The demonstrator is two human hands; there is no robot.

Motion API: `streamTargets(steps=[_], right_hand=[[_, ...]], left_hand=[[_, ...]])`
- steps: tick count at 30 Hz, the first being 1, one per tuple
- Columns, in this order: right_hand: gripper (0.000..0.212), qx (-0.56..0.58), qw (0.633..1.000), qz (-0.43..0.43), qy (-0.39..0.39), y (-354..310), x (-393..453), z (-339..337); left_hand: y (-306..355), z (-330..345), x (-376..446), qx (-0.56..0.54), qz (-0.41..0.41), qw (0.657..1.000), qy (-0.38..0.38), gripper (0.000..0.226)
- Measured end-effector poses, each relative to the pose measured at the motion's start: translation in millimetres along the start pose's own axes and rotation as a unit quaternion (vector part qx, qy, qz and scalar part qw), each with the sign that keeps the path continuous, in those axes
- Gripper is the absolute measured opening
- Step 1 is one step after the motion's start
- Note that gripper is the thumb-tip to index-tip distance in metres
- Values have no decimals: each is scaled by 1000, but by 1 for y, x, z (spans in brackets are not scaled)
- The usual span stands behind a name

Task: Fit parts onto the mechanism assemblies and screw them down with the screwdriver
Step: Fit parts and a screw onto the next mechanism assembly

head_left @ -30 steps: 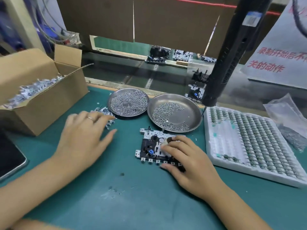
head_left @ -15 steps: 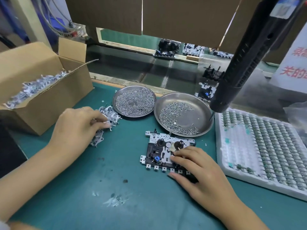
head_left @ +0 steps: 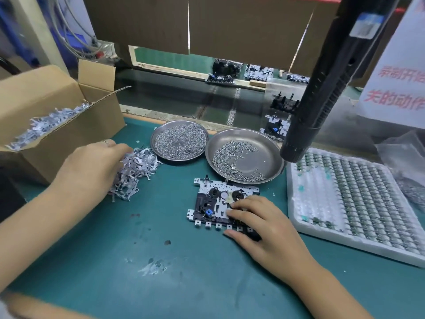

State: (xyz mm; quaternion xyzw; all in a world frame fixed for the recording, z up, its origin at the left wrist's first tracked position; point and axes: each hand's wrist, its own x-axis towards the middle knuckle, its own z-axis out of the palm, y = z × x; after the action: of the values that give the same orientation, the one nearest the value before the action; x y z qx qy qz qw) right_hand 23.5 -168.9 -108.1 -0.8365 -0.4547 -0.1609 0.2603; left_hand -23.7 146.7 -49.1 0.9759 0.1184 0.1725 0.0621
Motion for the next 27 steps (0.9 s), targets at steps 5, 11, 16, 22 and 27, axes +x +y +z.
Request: streamTargets(steps=[5, 11, 16, 22, 27], right_hand=[[38, 17, 1000, 7, -4, -3, 0, -2], [46, 170, 979, 44, 107, -17, 3, -6], [41, 296, 926, 130, 198, -21, 9, -5], [19, 349, 894, 197, 200, -16, 14, -5], [21, 398, 869, 221, 191, -17, 14, -4]], left_hand=[[12, -10, -1, -14, 61, 985, 161, 39], [99, 22, -32, -266, 323, 896, 150, 28], [124, 44, -33, -387, 309, 867, 50, 44], [125, 52, -37, -537, 180, 824, -15, 31], [125, 52, -36, -576, 125, 807, -38, 25]])
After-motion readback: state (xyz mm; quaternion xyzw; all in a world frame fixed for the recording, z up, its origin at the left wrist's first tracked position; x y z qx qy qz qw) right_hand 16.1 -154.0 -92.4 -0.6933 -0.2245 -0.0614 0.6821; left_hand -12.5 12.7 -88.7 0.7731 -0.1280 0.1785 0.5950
